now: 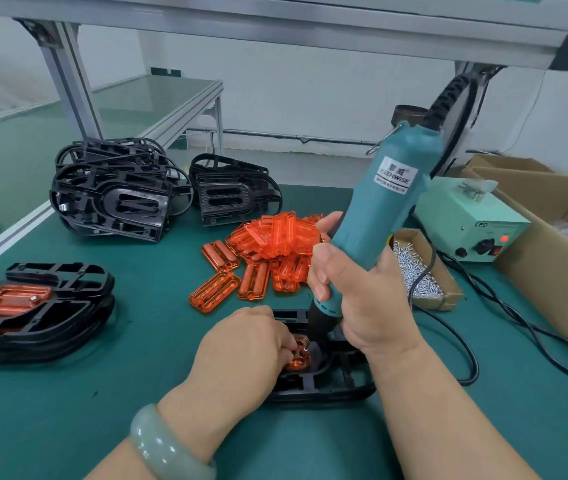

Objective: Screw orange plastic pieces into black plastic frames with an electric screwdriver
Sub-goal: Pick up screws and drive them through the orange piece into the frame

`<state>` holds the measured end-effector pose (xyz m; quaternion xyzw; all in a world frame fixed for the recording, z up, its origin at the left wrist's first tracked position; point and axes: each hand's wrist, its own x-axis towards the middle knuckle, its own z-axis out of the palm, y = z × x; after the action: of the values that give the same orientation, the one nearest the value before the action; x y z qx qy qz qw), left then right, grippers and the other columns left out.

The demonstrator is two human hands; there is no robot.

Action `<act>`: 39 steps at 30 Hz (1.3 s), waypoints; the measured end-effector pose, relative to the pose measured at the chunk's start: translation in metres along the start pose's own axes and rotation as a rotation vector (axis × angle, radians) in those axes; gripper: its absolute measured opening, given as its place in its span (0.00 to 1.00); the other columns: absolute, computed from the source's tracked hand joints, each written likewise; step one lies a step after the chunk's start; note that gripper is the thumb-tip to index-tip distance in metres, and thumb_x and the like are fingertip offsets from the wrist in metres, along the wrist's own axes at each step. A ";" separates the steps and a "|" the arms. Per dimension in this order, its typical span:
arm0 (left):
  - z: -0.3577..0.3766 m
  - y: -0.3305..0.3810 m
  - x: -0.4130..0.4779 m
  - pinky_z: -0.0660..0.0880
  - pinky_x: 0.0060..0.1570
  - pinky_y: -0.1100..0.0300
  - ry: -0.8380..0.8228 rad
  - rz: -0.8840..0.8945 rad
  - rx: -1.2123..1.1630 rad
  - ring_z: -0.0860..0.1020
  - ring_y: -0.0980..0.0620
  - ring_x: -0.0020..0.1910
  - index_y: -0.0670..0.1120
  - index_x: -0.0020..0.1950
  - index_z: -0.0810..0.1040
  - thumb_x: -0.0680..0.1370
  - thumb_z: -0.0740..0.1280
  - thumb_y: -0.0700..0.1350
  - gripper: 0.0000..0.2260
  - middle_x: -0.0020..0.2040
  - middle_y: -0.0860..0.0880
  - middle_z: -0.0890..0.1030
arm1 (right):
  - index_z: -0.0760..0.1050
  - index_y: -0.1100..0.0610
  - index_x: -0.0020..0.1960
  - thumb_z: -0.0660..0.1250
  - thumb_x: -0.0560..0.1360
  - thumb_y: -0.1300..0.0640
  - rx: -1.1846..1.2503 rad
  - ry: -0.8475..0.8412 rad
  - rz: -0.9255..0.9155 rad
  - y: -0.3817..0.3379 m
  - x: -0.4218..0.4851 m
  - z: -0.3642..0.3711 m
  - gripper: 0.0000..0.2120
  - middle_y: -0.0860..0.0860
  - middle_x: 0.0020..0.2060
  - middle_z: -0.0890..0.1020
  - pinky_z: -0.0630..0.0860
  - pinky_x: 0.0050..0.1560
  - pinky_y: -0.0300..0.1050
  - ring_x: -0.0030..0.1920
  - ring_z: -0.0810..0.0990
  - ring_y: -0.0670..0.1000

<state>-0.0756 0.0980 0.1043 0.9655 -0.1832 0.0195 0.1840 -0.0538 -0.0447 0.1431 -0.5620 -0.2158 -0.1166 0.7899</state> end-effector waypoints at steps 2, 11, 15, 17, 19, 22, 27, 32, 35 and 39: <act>0.001 0.000 0.000 0.73 0.52 0.56 0.013 -0.003 0.006 0.73 0.55 0.54 0.60 0.57 0.79 0.77 0.63 0.53 0.10 0.50 0.57 0.73 | 0.75 0.51 0.42 0.66 0.71 0.64 0.004 0.018 0.005 0.000 -0.001 0.000 0.08 0.48 0.25 0.70 0.68 0.28 0.40 0.22 0.67 0.49; 0.000 0.001 0.001 0.72 0.51 0.57 0.004 -0.014 0.022 0.73 0.54 0.53 0.59 0.56 0.80 0.77 0.63 0.54 0.10 0.47 0.56 0.72 | 0.76 0.55 0.50 0.70 0.70 0.60 -0.017 -0.005 0.004 0.000 -0.001 0.000 0.09 0.48 0.26 0.72 0.70 0.30 0.40 0.24 0.69 0.49; 0.000 0.000 0.000 0.72 0.50 0.57 0.001 -0.024 0.017 0.73 0.55 0.54 0.59 0.56 0.80 0.77 0.63 0.54 0.10 0.47 0.56 0.72 | 0.78 0.52 0.50 0.70 0.69 0.56 0.021 -0.022 -0.010 0.001 -0.001 -0.003 0.09 0.47 0.26 0.74 0.70 0.30 0.40 0.24 0.71 0.48; 0.000 0.000 0.000 0.72 0.49 0.58 0.006 -0.023 0.013 0.73 0.55 0.54 0.59 0.56 0.79 0.77 0.63 0.54 0.10 0.47 0.57 0.71 | 0.80 0.49 0.48 0.70 0.69 0.55 0.039 0.000 -0.027 0.002 -0.001 -0.004 0.08 0.47 0.26 0.74 0.70 0.30 0.39 0.24 0.71 0.48; 0.000 0.001 0.000 0.72 0.50 0.58 0.008 -0.022 0.008 0.73 0.55 0.55 0.59 0.56 0.79 0.77 0.63 0.54 0.10 0.48 0.57 0.72 | 0.81 0.47 0.47 0.70 0.70 0.56 0.052 0.032 -0.050 0.002 -0.003 -0.005 0.07 0.47 0.26 0.74 0.70 0.30 0.40 0.23 0.71 0.48; 0.000 0.001 0.001 0.72 0.51 0.57 0.008 -0.025 0.009 0.72 0.55 0.55 0.59 0.57 0.79 0.77 0.64 0.54 0.10 0.48 0.57 0.72 | 0.80 0.49 0.47 0.69 0.70 0.56 0.051 0.053 -0.075 0.000 -0.007 -0.006 0.07 0.47 0.26 0.73 0.70 0.30 0.40 0.23 0.71 0.48; -0.001 0.002 0.000 0.71 0.49 0.58 -0.001 -0.028 0.011 0.72 0.55 0.55 0.60 0.57 0.79 0.77 0.64 0.54 0.10 0.46 0.58 0.69 | 0.78 0.53 0.49 0.69 0.71 0.57 0.022 0.024 -0.099 -0.002 -0.011 -0.005 0.07 0.47 0.26 0.74 0.70 0.30 0.40 0.24 0.71 0.49; -0.002 0.003 0.000 0.71 0.49 0.58 -0.009 -0.037 0.013 0.72 0.54 0.55 0.61 0.58 0.78 0.77 0.63 0.55 0.11 0.47 0.58 0.69 | 0.79 0.51 0.48 0.69 0.71 0.57 0.036 0.044 -0.128 -0.002 -0.012 -0.004 0.06 0.47 0.27 0.74 0.71 0.30 0.40 0.24 0.71 0.48; -0.003 0.003 0.000 0.72 0.49 0.58 -0.014 -0.038 0.017 0.72 0.55 0.56 0.61 0.58 0.78 0.77 0.63 0.55 0.11 0.48 0.58 0.70 | 0.80 0.49 0.48 0.69 0.71 0.56 0.042 0.075 -0.122 -0.002 -0.012 -0.004 0.06 0.47 0.26 0.74 0.70 0.29 0.41 0.23 0.71 0.48; -0.003 0.004 0.000 0.70 0.49 0.58 -0.014 -0.036 0.041 0.71 0.54 0.57 0.60 0.59 0.78 0.77 0.62 0.55 0.11 0.49 0.57 0.71 | 0.79 0.51 0.48 0.68 0.70 0.57 0.060 0.069 -0.146 -0.007 -0.013 -0.001 0.07 0.47 0.26 0.73 0.70 0.29 0.40 0.23 0.71 0.48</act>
<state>-0.0769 0.0955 0.1083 0.9723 -0.1669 0.0133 0.1631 -0.0677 -0.0484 0.1426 -0.5167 -0.2323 -0.1866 0.8026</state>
